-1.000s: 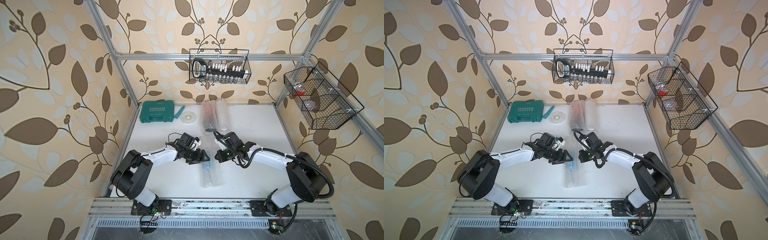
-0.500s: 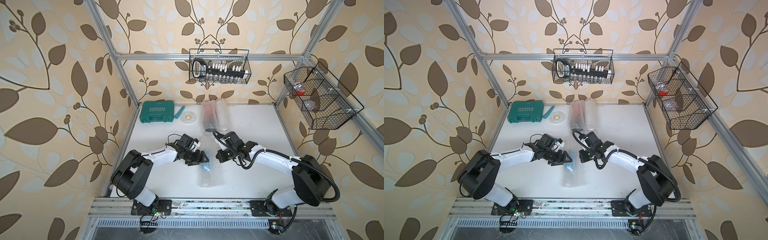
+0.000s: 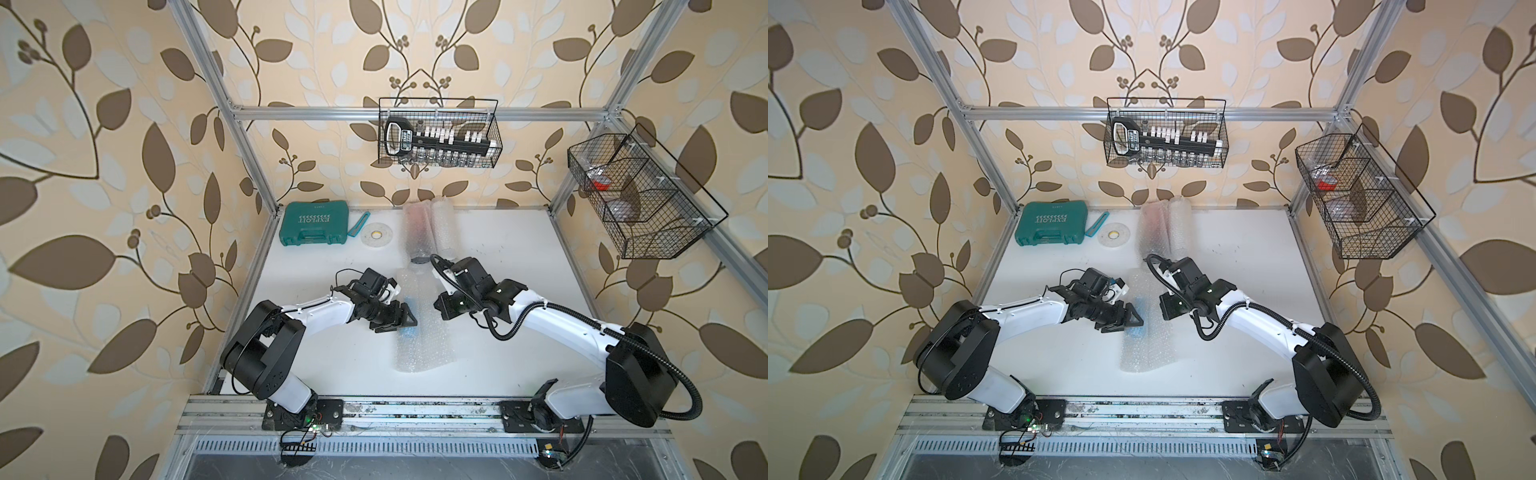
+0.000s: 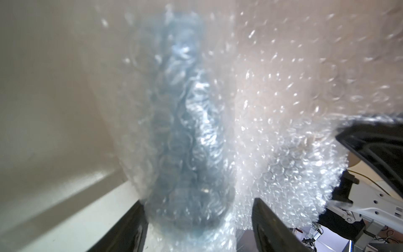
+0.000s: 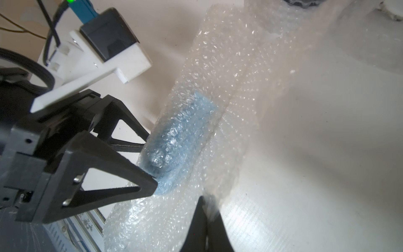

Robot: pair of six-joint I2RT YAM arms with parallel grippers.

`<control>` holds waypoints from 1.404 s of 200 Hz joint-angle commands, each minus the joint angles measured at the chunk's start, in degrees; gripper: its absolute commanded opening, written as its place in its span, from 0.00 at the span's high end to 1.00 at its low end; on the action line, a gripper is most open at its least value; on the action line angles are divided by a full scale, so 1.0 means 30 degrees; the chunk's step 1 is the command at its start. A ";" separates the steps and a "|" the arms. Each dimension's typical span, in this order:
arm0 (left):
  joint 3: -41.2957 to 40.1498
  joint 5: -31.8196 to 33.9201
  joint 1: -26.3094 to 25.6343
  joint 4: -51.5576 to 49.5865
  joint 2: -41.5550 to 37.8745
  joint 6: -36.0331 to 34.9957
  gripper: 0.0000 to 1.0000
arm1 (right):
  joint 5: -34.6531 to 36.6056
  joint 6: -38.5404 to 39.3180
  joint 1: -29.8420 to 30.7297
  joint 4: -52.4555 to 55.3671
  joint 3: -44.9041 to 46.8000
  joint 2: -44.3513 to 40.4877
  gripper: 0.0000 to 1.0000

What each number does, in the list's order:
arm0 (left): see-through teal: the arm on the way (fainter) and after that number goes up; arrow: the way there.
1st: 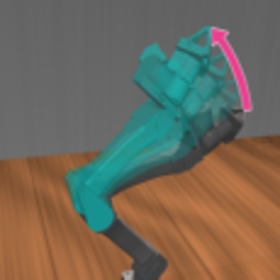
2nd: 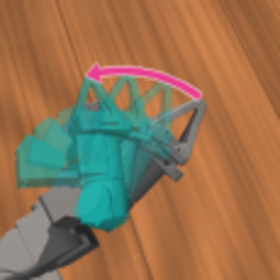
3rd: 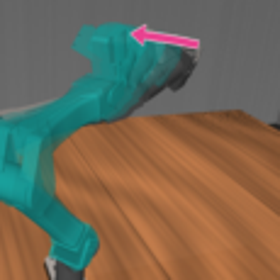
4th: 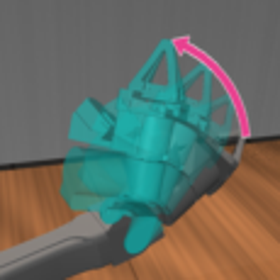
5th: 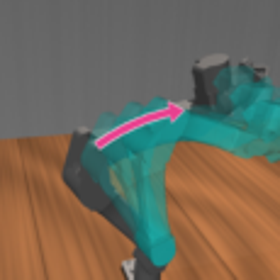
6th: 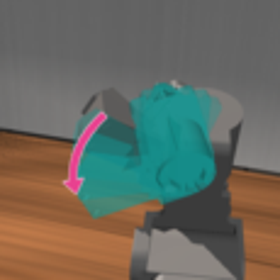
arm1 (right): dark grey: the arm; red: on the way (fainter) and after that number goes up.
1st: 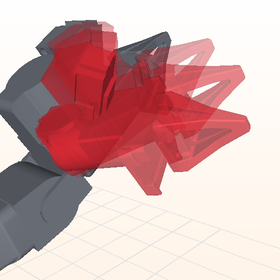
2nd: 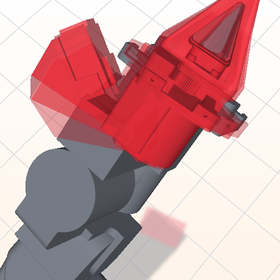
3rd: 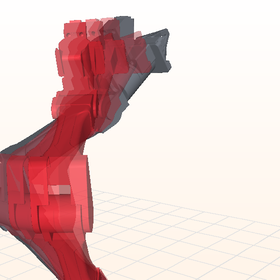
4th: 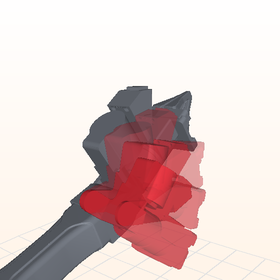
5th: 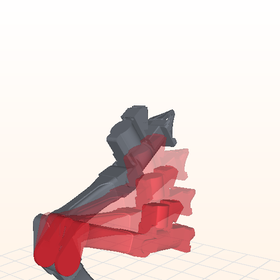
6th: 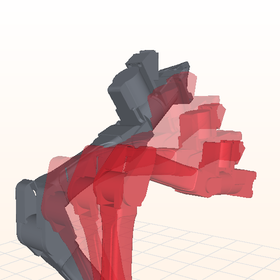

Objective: Unwrap the vase from the bubble wrap
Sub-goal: Unwrap the bubble wrap at the center of the board.

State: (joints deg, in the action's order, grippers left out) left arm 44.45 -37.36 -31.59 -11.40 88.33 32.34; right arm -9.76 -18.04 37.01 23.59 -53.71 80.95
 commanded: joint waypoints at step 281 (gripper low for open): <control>0.0595 0.1827 -0.0237 -0.0958 -0.1243 -0.0384 0.24 | 0.2520 0.0829 0.0071 0.1342 -0.1251 -0.3437 1.00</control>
State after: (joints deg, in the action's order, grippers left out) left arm 45.30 -28.38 -31.92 -16.03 85.54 31.77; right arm -3.92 -16.40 37.01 26.89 -55.46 72.16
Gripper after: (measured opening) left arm 0.766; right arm 0.047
